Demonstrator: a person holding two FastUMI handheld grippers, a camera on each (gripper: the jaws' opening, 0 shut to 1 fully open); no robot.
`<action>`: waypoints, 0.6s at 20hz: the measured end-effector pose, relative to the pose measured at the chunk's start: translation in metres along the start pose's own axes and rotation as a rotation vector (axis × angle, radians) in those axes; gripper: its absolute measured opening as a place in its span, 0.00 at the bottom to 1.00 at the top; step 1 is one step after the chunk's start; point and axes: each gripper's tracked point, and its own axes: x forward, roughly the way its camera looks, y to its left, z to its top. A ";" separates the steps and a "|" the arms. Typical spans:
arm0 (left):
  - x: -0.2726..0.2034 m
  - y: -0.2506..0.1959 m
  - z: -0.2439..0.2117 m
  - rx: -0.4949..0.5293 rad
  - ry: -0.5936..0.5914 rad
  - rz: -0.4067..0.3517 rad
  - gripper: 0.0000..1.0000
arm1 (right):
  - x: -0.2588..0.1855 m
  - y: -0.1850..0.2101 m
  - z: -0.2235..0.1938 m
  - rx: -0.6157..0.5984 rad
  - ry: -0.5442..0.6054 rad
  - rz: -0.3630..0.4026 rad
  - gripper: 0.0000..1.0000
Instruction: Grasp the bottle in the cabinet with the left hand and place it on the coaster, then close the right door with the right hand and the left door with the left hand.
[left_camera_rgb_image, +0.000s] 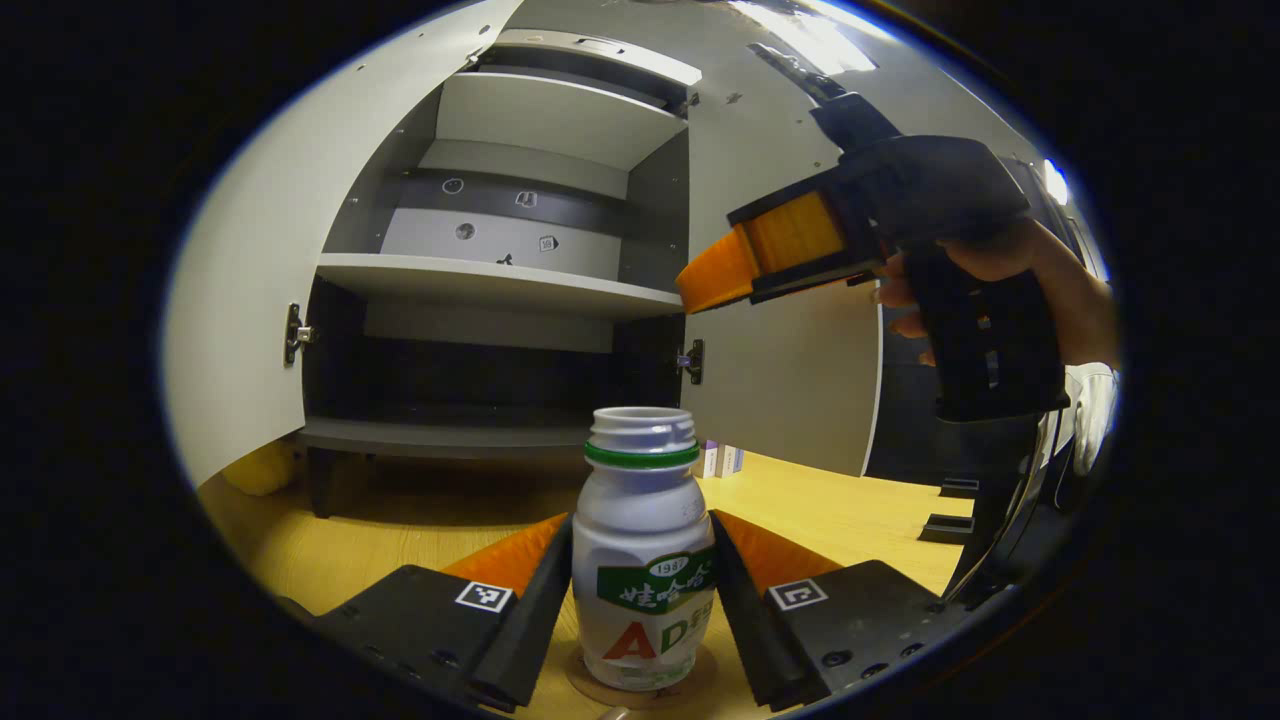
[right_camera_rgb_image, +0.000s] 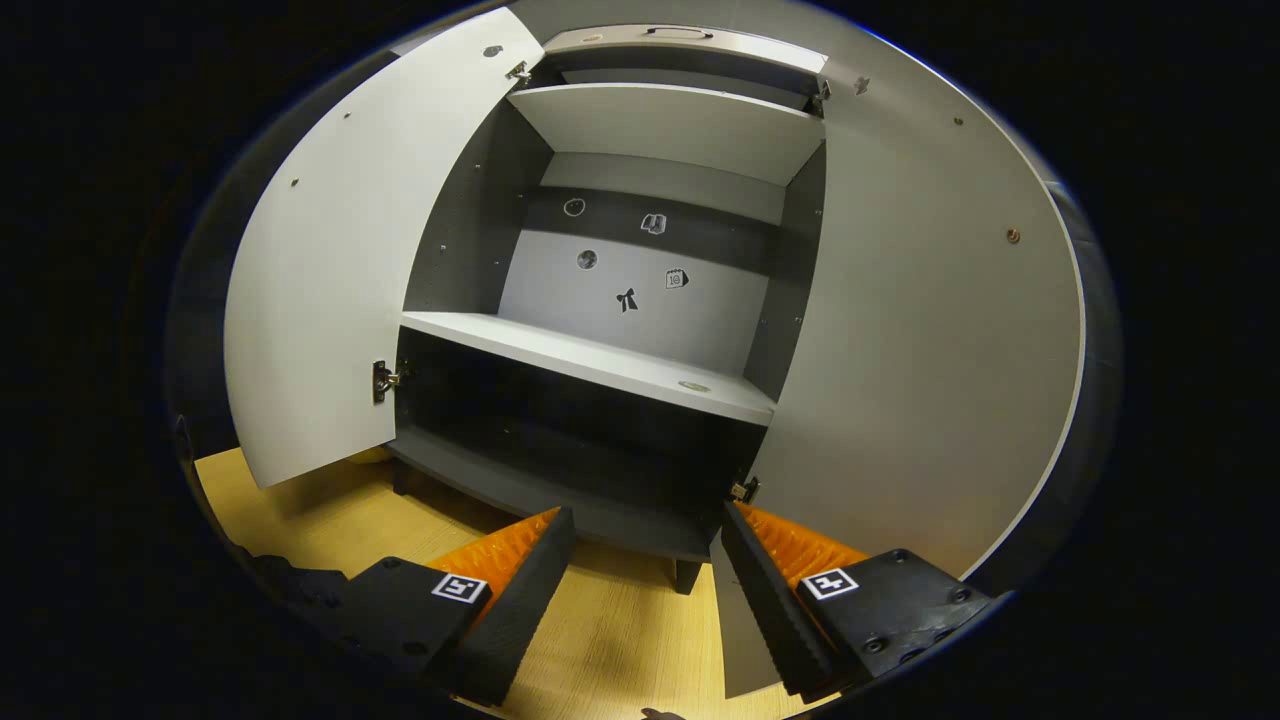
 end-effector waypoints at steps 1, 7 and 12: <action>0.000 0.000 0.000 -0.008 0.000 -0.002 0.79 | 0.000 0.002 0.001 -0.005 -0.001 0.005 0.98; -0.006 0.006 0.015 0.023 -0.002 0.015 0.95 | -0.002 -0.001 0.012 -0.043 -0.017 0.002 0.98; -0.013 0.010 0.065 0.101 -0.019 0.036 0.97 | -0.014 -0.014 0.047 -0.033 -0.059 -0.028 0.98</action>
